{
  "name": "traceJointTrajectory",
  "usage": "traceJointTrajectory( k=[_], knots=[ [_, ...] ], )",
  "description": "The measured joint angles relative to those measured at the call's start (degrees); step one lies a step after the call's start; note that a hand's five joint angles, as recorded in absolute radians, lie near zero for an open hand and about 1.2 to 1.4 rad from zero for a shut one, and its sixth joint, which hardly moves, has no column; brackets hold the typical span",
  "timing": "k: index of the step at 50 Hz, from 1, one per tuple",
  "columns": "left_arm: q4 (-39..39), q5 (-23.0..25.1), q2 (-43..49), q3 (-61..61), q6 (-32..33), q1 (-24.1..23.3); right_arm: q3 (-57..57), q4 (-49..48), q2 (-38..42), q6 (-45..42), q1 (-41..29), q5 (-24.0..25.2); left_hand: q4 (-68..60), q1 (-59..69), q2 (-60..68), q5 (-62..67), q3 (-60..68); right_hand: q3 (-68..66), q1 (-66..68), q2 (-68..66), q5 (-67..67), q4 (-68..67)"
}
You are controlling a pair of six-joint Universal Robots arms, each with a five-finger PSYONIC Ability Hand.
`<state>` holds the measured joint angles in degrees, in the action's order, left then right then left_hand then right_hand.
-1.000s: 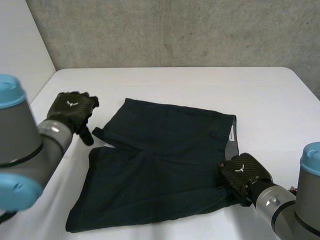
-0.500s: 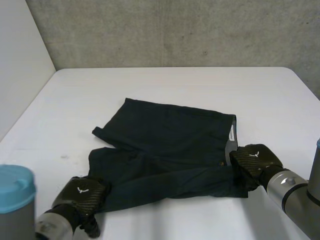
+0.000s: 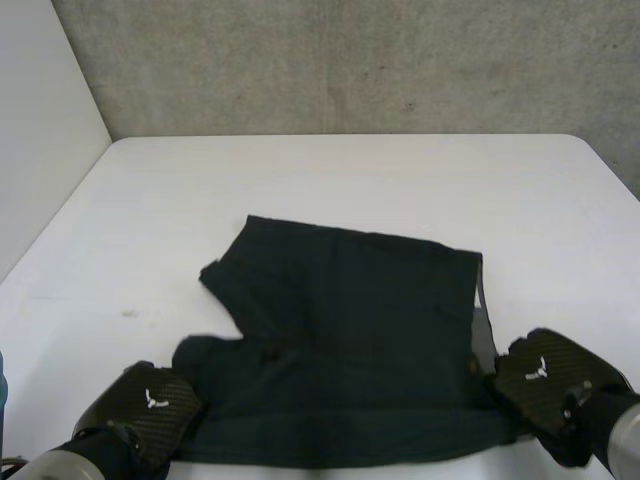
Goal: Fold the shorts.
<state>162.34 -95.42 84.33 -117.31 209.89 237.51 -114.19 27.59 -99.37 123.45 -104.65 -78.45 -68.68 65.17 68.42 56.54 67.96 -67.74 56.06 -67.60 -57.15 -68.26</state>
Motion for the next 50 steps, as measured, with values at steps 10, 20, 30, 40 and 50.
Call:
traceJointTrajectory(
  k=[10, 20, 30, 40, 50],
  knots=[
    [10.59, 0.02, 5.36, 8.98, 3.44, 0.08, 3.9, -3.67, 5.07, 2.64, 1.33, 0.4, -0.02, 0.0, 0.15, 0.0, 0.03, 0.0, 0.0, 0.0, 0.0, 0.0],
    [32.83, -0.48, 28.41, 27.78, 5.04, 0.07, 16.43, -16.25, 19.71, 11.27, 0.15, -6.28, -0.02, 0.0, 0.22, 0.0, 0.24, 0.0, 0.0, 0.0, 0.0, 0.0],
    [36.04, -0.56, 52.13, 51.0, 10.64, 0.21, 29.95, -31.13, 36.91, 9.99, -3.68, -15.33, -0.03, 0.0, 0.25, 0.0, 0.24, 0.04, 0.0, 0.01, 0.0, 0.05],
    [39.56, -1.69, 59.53, 58.69, 11.18, -0.11, 38.62, -35.83, 47.73, 11.37, -4.27, -16.49, 53.94, -53.18, -53.29, -51.27, -52.47, 53.0, -43.49, 53.09, 51.61, 53.44],
    [43.83, -6.24, 49.25, 51.49, 10.45, -1.58, 36.05, -34.92, 37.44, 22.5, -3.83, -15.86, 56.88, -54.08, -56.67, -53.87, -55.63, 55.24, -44.2, 54.44, 52.95, 54.58]
  ],
)
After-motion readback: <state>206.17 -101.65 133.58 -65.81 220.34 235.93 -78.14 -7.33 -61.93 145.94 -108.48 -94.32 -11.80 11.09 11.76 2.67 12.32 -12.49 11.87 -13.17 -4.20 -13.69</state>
